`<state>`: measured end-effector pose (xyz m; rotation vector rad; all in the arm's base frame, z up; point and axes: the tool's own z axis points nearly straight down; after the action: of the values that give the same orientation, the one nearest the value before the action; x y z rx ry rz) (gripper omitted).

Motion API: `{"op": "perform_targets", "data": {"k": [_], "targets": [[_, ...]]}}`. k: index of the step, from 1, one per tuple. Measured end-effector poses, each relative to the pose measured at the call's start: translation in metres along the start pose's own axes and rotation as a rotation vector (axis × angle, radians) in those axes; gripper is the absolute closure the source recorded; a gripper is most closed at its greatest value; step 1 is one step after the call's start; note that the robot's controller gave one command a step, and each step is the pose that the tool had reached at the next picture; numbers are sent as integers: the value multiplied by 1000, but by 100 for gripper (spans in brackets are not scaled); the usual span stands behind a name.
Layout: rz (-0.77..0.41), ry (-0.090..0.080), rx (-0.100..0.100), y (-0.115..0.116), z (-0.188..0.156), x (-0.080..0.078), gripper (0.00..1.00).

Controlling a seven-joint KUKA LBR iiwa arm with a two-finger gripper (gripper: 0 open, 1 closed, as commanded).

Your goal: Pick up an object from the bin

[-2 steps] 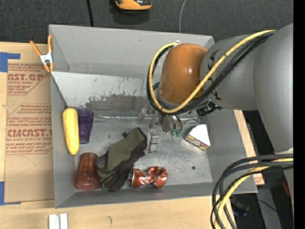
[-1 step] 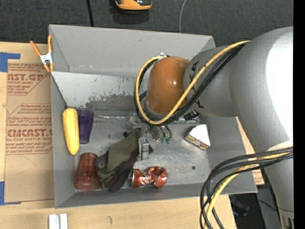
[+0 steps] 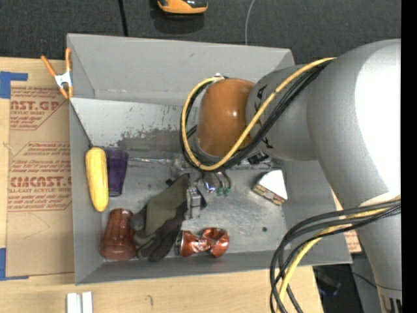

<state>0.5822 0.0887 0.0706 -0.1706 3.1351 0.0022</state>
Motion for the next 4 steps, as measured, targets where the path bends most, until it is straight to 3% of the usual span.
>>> {"op": "perform_targets", "data": {"k": [1, 2, 3, 4], "targets": [[-100, -1, 2, 13, 0, -9, 0], [-9, -3, -2, 4, 0, -2, 0], [-99, -6, 1, 14, -1, -10, 100], [-99, -6, 1, 14, -1, -10, 100]]}}
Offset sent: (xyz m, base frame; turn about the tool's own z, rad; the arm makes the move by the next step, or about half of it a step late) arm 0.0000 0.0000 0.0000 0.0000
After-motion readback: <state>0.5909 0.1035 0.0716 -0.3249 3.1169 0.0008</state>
